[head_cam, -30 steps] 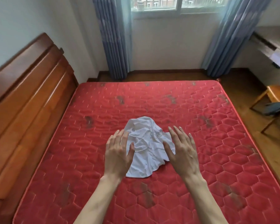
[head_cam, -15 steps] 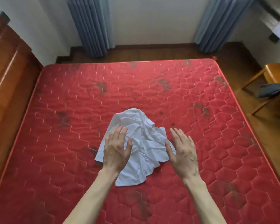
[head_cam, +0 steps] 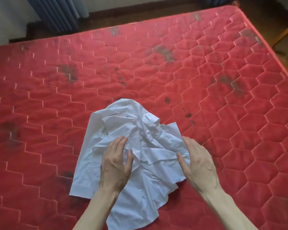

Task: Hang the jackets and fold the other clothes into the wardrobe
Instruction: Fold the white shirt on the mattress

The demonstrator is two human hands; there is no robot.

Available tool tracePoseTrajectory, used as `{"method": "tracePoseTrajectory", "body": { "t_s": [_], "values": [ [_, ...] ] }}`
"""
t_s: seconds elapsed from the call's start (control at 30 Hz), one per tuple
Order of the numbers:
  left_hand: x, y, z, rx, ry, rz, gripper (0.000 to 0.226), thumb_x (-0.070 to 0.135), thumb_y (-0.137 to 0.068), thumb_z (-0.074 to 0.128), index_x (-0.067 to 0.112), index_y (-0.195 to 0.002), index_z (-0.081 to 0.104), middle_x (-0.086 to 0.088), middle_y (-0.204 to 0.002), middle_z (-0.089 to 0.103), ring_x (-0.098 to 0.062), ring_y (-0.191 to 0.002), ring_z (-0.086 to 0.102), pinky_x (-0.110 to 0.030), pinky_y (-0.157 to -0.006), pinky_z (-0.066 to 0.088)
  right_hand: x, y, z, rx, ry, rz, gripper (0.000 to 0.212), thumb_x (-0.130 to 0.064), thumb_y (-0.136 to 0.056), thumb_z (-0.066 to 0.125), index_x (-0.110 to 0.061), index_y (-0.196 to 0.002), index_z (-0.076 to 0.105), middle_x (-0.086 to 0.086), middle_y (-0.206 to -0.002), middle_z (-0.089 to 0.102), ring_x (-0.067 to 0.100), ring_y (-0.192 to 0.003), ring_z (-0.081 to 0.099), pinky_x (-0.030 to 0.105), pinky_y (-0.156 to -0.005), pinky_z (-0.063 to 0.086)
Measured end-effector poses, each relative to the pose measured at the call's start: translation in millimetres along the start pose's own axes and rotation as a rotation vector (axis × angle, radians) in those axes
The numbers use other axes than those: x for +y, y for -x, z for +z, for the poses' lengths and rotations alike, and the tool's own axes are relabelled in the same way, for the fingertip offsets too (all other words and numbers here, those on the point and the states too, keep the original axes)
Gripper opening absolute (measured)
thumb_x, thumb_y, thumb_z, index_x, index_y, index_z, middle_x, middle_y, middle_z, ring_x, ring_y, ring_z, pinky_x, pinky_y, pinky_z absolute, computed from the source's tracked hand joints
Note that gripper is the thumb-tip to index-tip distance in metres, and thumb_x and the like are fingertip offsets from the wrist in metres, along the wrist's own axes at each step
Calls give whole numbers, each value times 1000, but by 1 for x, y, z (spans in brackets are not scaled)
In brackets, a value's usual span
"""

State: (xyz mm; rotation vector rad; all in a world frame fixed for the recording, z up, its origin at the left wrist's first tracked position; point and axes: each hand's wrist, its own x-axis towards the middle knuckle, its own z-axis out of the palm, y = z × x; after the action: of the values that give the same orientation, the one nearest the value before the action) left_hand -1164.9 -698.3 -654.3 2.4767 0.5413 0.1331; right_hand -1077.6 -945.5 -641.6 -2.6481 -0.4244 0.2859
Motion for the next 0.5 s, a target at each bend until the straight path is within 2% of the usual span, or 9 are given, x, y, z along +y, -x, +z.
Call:
{"method": "tracePoseTrajectory", "body": {
  "t_s": [0.07,0.2,0.3,0.4,0.5],
  "values": [
    [-15,-22,28,-42,-40,55,41,23,-102,61,11,-141,60,-4,-142,61,-23,-133,56,-43,-111,48,17,-19,23,-40,17,37,58,-28,-99,69,-8,-151,52,9,-150,58,29,-142,52,45,-118,37],
    [-28,-77,78,-85,-85,194,39,15,-99,62,6,-137,63,-9,-135,65,-29,-124,61,-46,-106,50,46,-60,62,-122,36,157,66,-41,-105,53,-15,-162,33,4,-162,43,24,-152,36,37,-124,24],
    [-25,-115,112,-118,-126,255,37,10,-97,61,5,-134,63,-12,-131,67,-32,-120,62,-47,-102,51,59,-87,85,-186,10,270,69,-43,-106,50,-16,-164,24,6,-158,46,27,-144,43,38,-118,28],
    [-17,-144,138,-199,-165,319,35,8,-97,59,3,-131,62,-14,-130,66,-36,-122,60,-48,-103,47,65,-105,100,-260,3,368,63,-44,-104,53,-15,-156,35,10,-144,54,33,-129,50,43,-105,39],
    [-13,-167,154,-360,-274,364,48,11,-97,54,7,-144,52,-11,-149,54,-32,-139,48,-41,-114,34,67,-111,107,-315,-46,448,39,-48,-98,59,-16,-121,55,3,-107,66,35,-107,60,42,-87,41]
  ]
}}
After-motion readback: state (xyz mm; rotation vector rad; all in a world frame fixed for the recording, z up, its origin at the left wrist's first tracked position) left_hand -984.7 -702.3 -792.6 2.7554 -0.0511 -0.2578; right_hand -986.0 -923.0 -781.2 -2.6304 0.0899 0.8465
